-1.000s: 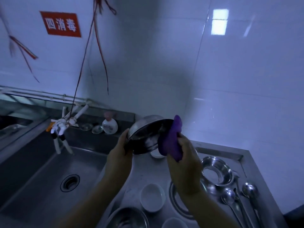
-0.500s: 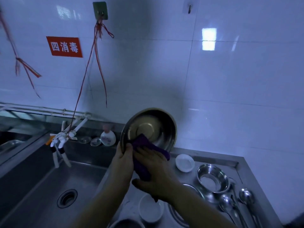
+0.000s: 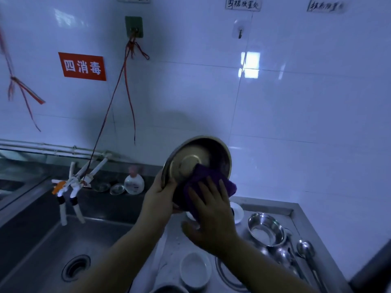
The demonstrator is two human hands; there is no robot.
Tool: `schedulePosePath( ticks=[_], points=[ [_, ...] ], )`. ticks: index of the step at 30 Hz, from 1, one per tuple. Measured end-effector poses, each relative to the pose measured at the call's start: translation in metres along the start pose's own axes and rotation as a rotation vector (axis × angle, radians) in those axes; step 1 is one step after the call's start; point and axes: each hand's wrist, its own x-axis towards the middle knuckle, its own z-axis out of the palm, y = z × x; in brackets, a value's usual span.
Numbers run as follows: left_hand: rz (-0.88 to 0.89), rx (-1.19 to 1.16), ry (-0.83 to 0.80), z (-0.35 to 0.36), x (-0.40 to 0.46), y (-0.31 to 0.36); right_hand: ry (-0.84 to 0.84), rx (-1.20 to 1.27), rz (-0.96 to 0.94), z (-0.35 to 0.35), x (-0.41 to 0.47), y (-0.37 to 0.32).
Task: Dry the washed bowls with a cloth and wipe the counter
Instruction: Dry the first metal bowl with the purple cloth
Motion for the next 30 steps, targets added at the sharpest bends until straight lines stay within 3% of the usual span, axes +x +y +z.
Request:
schedulePosePath(
  ticks=[5, 13, 17, 23, 26, 30],
  points=[
    [-0.065, -0.010, -0.030, 0.000, -0.005, -0.002, 0.016, 0.017, 0.042, 0.005, -0.005, -0.038],
    [-0.086, 0.253, -0.212, -0.028, 0.009, 0.033, 0.173, -0.286, -0.472, -0.027, -0.007, 0.032],
    [-0.062, 0.250, -0.117, -0.016, 0.005, 0.039, 0.324, -0.273, -0.414, -0.036, 0.002, 0.025],
    [0.017, -0.073, -0.068, 0.011, -0.031, 0.008, 0.438, -0.145, -0.208, -0.023, 0.000, -0.019],
    [0.069, 0.081, -0.097, 0.004, -0.024, 0.013, 0.398, -0.125, -0.249, -0.014, -0.012, -0.015],
    [0.150, 0.314, -0.106, -0.008, -0.015, 0.025, 0.332, -0.180, -0.445, -0.021, -0.017, 0.017]
  ],
)
